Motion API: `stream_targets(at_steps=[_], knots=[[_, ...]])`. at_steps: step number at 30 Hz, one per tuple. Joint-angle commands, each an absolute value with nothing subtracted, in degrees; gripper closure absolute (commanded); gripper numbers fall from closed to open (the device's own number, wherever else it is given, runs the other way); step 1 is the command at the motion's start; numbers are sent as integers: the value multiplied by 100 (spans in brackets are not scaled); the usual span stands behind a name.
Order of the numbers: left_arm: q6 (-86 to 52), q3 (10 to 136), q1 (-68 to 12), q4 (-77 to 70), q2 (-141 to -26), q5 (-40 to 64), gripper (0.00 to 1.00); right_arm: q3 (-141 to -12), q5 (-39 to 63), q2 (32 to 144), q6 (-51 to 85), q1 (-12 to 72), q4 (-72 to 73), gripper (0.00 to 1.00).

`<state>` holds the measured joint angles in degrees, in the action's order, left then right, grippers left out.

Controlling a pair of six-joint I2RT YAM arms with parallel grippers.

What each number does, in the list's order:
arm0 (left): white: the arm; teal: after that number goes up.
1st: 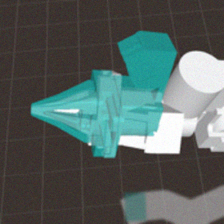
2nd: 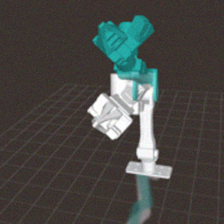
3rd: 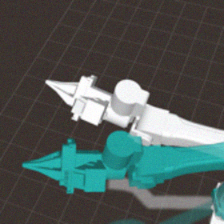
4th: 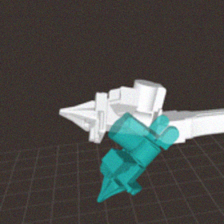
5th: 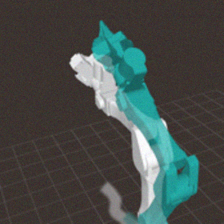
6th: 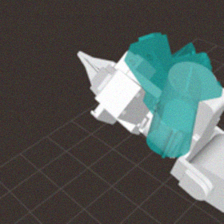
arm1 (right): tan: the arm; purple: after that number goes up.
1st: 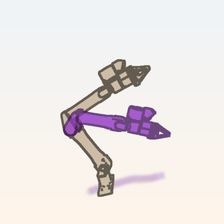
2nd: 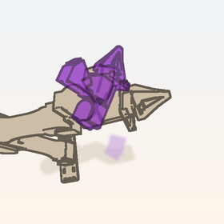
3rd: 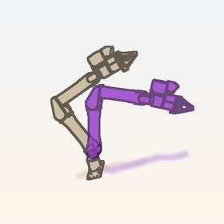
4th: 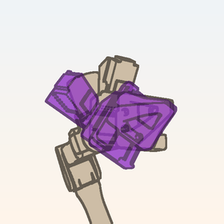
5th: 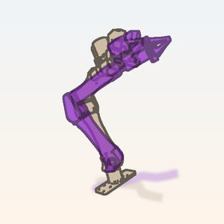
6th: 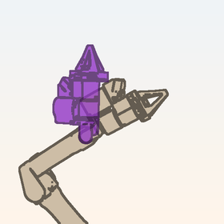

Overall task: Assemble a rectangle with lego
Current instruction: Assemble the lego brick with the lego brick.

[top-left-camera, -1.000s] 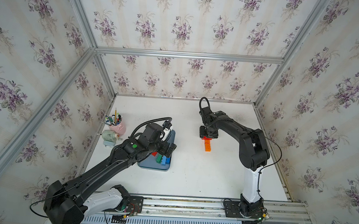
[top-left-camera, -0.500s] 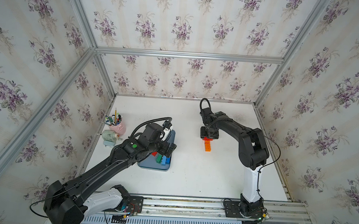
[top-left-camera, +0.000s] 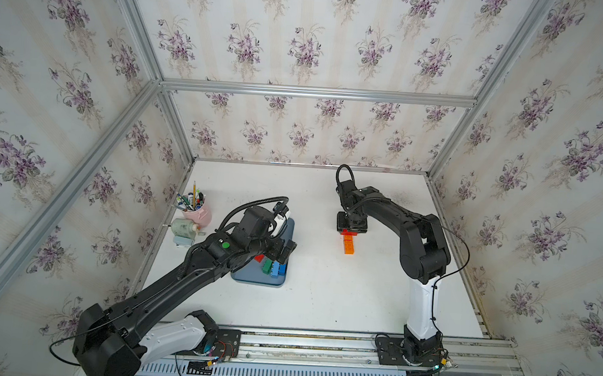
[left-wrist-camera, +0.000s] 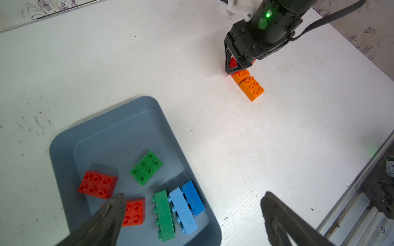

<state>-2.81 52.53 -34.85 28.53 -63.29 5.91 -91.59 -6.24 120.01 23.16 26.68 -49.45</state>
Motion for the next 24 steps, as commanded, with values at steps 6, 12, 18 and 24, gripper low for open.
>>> stream_targets(at_steps=[6, 12, 18, 24], knots=[[-254, 5301, -3489, 2819, -6311, 606, 0, -9154, -745, 12233, 2433, 2675, -5171, 44], [-253, 5311, -3485, 2815, -6276, 621, 0, -9176, -850, 12339, 2487, 2672, -5320, 44], [-244, 5285, -3489, 2800, -6187, 624, 0, -9176, -868, 12332, 2510, 2673, -5307, 41], [-232, 5265, -3489, 2804, -6161, 616, 0, -9160, -839, 12133, 2242, 2713, -5162, 29]])
